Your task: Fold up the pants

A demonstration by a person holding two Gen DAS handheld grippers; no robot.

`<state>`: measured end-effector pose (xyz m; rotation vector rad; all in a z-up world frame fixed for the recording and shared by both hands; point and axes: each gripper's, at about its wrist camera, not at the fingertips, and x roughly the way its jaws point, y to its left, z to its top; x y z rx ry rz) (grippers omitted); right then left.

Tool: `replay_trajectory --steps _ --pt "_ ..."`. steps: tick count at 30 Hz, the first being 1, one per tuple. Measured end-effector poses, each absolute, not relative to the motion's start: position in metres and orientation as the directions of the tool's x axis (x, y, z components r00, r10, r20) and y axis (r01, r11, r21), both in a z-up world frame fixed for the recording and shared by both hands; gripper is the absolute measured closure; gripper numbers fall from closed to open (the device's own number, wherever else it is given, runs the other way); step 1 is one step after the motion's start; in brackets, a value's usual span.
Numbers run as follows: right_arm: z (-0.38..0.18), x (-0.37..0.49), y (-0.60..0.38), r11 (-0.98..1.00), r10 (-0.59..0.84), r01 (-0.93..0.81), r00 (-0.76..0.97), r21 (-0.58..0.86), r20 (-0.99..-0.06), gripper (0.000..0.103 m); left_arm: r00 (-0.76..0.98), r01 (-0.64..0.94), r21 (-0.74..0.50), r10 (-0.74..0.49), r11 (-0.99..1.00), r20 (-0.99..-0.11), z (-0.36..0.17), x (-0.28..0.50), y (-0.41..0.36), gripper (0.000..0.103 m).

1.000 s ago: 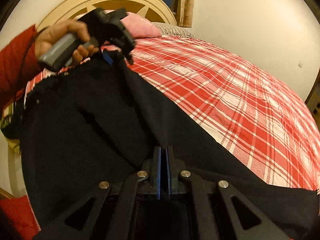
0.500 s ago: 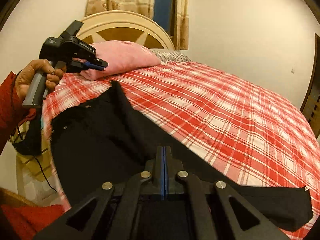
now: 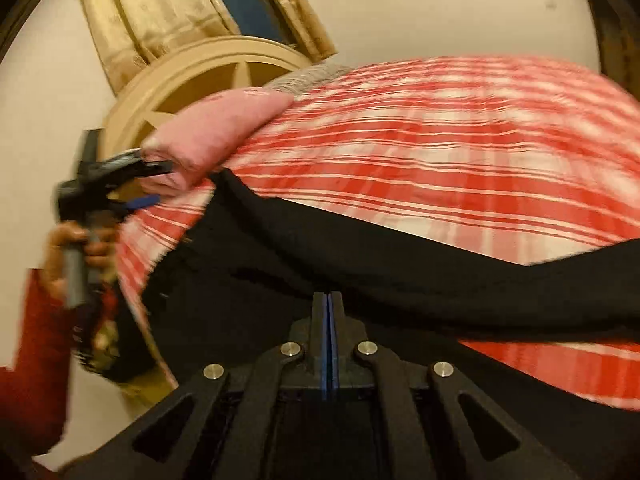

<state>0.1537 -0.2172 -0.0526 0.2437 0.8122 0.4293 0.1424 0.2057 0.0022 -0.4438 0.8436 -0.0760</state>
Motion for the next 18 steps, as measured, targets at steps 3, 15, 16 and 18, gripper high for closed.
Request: replay_trajectory --steps 3,15,16,18 --pt "-0.059 0.167 -0.212 0.876 0.482 -0.298 0.583 0.380 -0.654 0.101 0.660 -0.116 -0.370 -0.207 0.922 -0.722 0.000 0.174 0.192 0.011" --pt "-0.076 0.202 -0.225 0.884 0.466 -0.323 0.542 0.338 -0.700 0.101 0.453 -0.216 -0.307 -0.183 0.927 -0.873 -0.057 0.271 0.151 0.010" --pt "-0.077 0.205 -0.226 0.875 0.482 -0.329 0.524 0.355 -0.702 0.101 0.441 -0.229 -0.291 -0.167 0.929 -0.882 -0.060 0.275 0.150 0.010" --pt "-0.078 0.208 -0.225 0.859 0.510 -0.330 0.507 0.390 -0.694 0.101 0.426 -0.242 -0.287 -0.164 0.927 -0.890 -0.065 0.279 0.150 0.010"
